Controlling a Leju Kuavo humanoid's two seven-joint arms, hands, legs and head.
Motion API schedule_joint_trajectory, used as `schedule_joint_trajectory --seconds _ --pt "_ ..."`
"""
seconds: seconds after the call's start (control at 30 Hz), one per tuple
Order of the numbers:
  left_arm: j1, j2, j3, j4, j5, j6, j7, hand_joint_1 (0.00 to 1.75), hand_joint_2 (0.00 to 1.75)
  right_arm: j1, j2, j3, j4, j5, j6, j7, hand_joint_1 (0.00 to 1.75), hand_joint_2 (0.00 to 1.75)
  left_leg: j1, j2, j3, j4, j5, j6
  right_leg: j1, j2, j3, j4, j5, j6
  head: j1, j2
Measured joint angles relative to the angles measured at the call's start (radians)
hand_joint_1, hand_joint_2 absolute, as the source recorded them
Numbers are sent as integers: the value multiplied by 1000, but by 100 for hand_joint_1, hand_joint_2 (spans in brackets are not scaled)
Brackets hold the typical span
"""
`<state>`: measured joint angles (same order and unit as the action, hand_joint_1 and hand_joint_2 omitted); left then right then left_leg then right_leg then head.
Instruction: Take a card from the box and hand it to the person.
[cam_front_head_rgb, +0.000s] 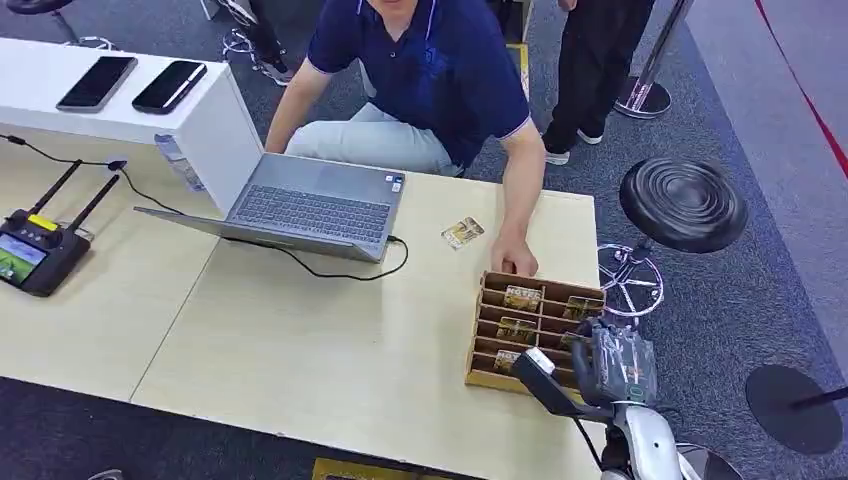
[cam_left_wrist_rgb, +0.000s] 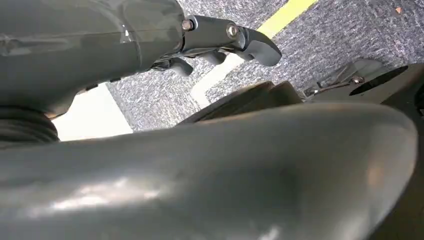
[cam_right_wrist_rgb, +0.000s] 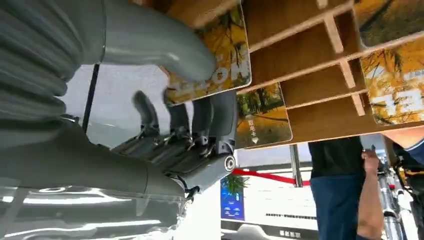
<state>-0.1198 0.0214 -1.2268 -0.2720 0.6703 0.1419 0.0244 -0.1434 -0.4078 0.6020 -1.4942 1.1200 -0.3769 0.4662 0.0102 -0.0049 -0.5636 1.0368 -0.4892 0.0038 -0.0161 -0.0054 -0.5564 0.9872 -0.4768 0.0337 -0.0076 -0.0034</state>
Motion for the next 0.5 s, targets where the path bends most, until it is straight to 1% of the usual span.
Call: schedule_joint_trajectory --seconds 0.1,0.13,0.27,0.4,0.5 --pt "0 0 0 0 0 1 -12 0 0 0 0 1 2 -3 -11 -4 175 175 0 0 0 0 0 0 0 0 0 0 0 0 0 0" --pt "0 0 0 0 0 1 -19 0 175 0 0 2 4 -4 -16 -5 175 175 0 0 0 0 0 0 0 0 0 0 0 0 0 0" --pt "0 0 0 0 -7 4 -42 0 175 1 0 5 6 -7 -34 -9 175 175 0 0 0 0 0 0 0 0 0 0 0 0 0 0" --pt "0 0 0 0 -22 24 -46 0 175 2 0 8 10 -15 -53 -12 175 175 0 0 1 0 0 0 0 0 0 0 0 0 0 0" --pt "0 0 0 0 -17 43 -60 0 175 3 0 8 11 -62 -82 -23 175 175 0 0 1 0 0 0 0 0 0 0 0 0 0 0"
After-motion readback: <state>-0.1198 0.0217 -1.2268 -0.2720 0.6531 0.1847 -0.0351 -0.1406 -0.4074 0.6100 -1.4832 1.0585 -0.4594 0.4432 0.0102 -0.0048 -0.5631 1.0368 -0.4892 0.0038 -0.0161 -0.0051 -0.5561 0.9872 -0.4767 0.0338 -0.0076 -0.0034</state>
